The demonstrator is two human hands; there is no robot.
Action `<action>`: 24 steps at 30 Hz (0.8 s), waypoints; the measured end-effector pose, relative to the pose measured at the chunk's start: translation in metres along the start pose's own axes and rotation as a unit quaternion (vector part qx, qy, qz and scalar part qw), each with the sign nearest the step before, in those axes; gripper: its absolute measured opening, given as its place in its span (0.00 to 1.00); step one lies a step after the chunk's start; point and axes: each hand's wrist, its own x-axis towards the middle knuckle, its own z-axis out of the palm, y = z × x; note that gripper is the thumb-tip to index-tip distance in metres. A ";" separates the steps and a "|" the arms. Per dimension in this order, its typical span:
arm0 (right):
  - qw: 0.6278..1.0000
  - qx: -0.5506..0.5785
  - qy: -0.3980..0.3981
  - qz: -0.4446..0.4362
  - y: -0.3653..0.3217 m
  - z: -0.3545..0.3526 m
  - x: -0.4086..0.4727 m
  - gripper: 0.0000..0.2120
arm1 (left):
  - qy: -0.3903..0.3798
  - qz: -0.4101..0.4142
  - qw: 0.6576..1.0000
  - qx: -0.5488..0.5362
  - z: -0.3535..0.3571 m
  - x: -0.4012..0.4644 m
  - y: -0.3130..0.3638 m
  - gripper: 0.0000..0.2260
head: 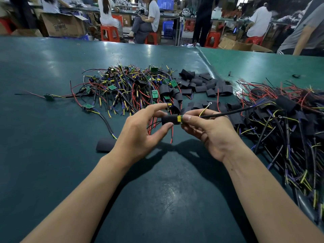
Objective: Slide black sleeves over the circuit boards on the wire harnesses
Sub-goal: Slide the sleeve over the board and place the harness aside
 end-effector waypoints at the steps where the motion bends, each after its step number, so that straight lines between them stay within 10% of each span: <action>1: 1.000 -0.004 -0.002 0.003 -0.001 -0.001 0.000 0.03 | 0.002 -0.004 1.000 -0.004 0.000 0.000 0.000 0.18; 24: 0.991 -0.086 -0.064 -0.086 -0.001 -0.002 -0.002 0.10 | -0.019 0.032 0.999 -0.005 0.004 0.000 0.002 0.14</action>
